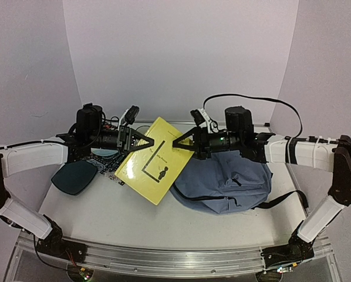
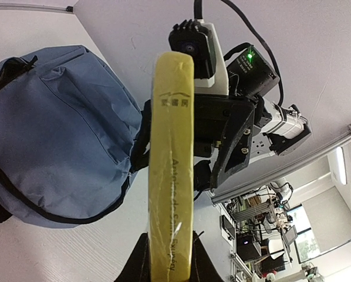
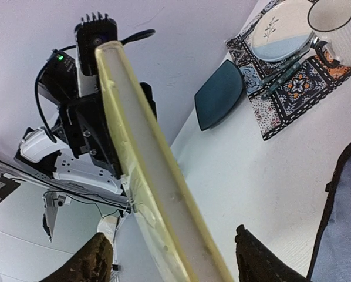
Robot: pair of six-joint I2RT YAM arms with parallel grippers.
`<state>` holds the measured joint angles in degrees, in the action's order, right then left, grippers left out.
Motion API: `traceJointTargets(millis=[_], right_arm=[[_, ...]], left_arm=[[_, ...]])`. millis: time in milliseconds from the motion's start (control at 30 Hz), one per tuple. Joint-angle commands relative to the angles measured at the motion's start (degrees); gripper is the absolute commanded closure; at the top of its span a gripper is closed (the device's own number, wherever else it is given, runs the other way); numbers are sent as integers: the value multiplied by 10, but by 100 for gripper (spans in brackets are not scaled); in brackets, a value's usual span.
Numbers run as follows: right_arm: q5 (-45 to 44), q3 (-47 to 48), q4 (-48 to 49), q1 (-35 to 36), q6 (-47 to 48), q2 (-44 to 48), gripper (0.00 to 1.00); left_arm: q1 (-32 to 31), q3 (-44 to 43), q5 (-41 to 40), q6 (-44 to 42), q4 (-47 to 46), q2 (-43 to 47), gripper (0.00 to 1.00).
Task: Pack the student bag
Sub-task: Pass from the left arm to the right
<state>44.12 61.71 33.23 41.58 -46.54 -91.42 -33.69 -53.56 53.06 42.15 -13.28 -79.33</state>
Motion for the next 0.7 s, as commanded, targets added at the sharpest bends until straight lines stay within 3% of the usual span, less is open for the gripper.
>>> traceJointTargets(millis=[0, 133, 200, 267, 433, 500, 667], right_arm=[[47, 26, 57, -7, -26, 24, 36], [58, 37, 75, -7, -43, 23, 63], [57, 43, 84, -7, -50, 24, 84], [52, 48, 89, -9, -56, 24, 99], [23, 48, 99, -12, -74, 26, 100], [-2, 45, 108, -12, -87, 30, 100], [-61, 34, 139, -12, -108, 39, 100]], left_arm=[[10, -41, 24, 29, -89, 2, 100], [12, -48, 26, 37, -102, -9, 100], [14, -52, 27, 40, -107, -14, 100], [18, -54, 23, 44, -108, -20, 95], [32, -36, -13, 48, -109, -6, 67], [45, -17, -53, 64, -109, 9, 51], [53, 35, -135, 94, -108, 52, 32]])
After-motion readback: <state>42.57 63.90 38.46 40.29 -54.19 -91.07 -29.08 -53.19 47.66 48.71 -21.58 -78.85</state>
